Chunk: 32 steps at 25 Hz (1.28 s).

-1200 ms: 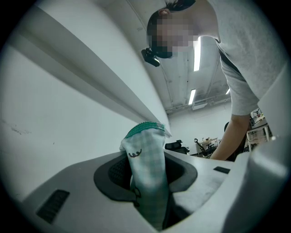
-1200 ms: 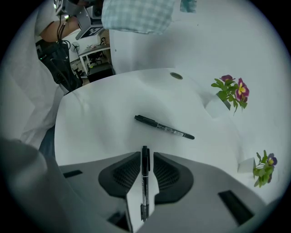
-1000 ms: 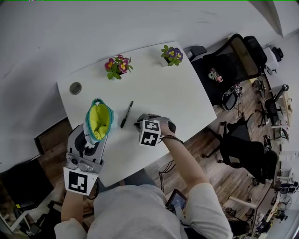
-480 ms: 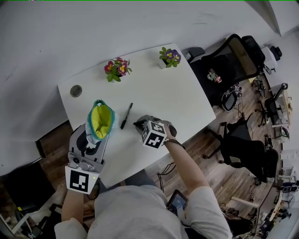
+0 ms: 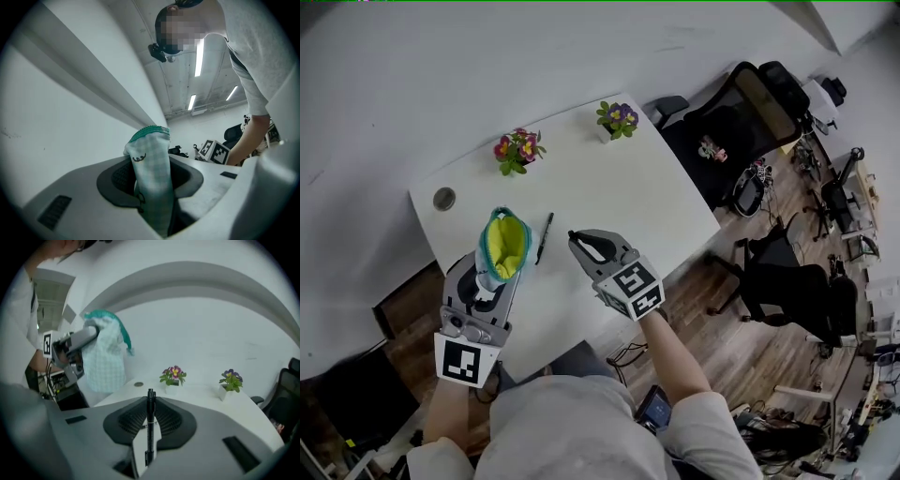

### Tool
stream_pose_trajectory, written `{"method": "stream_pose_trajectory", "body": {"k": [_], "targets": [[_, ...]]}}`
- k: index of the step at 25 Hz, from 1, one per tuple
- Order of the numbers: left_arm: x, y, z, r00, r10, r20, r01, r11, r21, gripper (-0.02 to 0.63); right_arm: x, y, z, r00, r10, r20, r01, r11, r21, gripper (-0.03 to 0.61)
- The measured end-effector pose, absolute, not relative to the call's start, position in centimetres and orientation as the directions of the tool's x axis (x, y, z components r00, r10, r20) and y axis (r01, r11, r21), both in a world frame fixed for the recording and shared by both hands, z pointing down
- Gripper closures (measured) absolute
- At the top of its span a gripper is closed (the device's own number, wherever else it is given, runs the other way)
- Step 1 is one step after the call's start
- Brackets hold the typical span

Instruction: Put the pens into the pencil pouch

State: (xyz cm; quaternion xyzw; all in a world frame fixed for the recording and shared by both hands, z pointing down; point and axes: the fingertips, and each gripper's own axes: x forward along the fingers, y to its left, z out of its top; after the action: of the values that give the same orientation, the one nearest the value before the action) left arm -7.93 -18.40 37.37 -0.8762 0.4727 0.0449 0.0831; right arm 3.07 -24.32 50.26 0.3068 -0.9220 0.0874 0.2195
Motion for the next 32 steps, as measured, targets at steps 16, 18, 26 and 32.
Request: {"method": "stream_pose_trajectory", "body": {"k": [16,18,26,32], "targets": [[-5.5,-18.4,38.5,0.645,-0.75,-0.147,-0.764,-0.636,-0.111,0.454,4.8,-22.2,33.0,-0.693,-0.72,-0.034,-0.715,0.692,-0.101,0.511],[-5.3,-18.5,38.5,0.654,-0.742,-0.147,-0.757,-0.646,-0.104,0.454,4.7,-21.8,30.9,-0.686,-0.724,-0.077,-0.719,0.69,-0.088,0.511],[-4.0,-18.3,38.3,0.69,-0.707,-0.156,-0.723,-0.683,-0.104,0.454,3.8,-19.9,22.2,-0.672,-0.688,-0.274,-0.703,0.709,-0.059,0.511],[-3.1,-18.0,38.2,0.709,-0.685,-0.167,-0.703,-0.703,-0.102,0.454,1.0,-19.1,21.0,-0.704,-0.638,-0.312,-0.65,0.756,-0.08,0.511]]}}
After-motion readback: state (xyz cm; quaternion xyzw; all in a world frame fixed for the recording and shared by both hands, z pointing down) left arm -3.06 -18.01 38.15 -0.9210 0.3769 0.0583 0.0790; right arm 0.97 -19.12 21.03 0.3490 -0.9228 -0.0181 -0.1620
